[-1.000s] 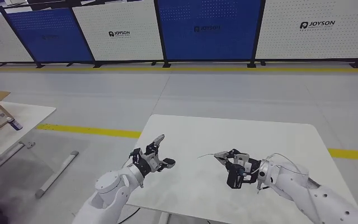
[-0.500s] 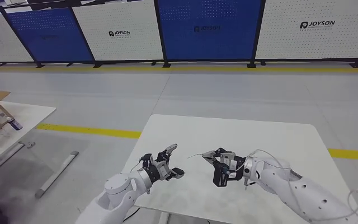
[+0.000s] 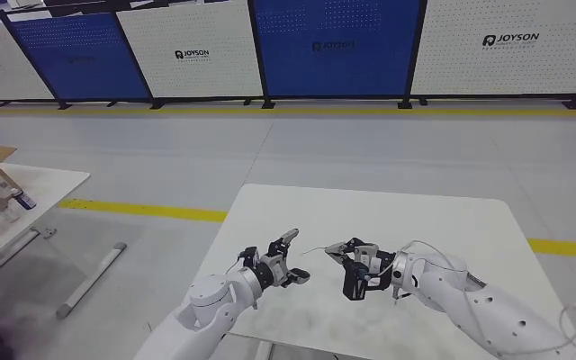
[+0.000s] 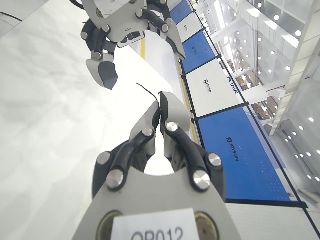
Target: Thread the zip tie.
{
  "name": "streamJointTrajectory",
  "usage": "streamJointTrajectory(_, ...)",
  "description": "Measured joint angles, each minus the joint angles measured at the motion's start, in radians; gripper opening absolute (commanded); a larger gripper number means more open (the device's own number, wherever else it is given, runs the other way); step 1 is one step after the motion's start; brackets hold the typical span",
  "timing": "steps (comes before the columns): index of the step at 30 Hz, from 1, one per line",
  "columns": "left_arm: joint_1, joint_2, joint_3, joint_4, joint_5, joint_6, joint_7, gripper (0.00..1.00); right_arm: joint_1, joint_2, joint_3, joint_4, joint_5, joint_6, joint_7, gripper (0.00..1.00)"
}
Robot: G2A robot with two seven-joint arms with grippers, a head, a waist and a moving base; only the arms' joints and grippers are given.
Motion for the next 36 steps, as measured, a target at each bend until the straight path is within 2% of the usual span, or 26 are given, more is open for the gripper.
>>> streamJointTrajectory(2,-0.023,-0.002,0.017,0.006,0.013,0.0,0.046,1.0,0.0,0.0,0.0,0.0,0.0,0.0,0.0,0.0)
streamJointTrajectory(9,-0.02,-0.003,0.018,0.003,0.014,-0.007,0.045,1.0,0.0,0.0,0.0,0.0,0.0,0.0,0.0,0.0)
streamJointTrajectory(16,0.002,-0.007,-0.006,-0.033,-0.085,0.0,0.047,1.0,0.0,0.0,0.0,0.0,0.0,0.0,0.0,0.0)
streamJointTrajectory(21,-0.024,-0.012,0.005,-0.017,-0.127,0.0,0.084,1.0,0.0,0.0,0.0,0.0,0.0,0.0,0.0,0.0)
streamJointTrajectory(23,-0.034,-0.013,0.013,-0.015,-0.114,-0.002,0.105,1.0,0.0,0.0,0.0,0.0,0.0,0.0,0.0,0.0)
streamJointTrajectory(26,-0.042,-0.013,0.022,-0.021,-0.03,-0.022,0.141,1.0,0.0,0.0,0.0,0.0,0.0,0.0,0.0,0.0)
streamJointTrajectory(36,-0.041,-0.016,0.025,-0.019,-0.042,-0.027,0.133,1.0,0.0,0.0,0.0,0.0,0.0,0.0,0.0,0.0)
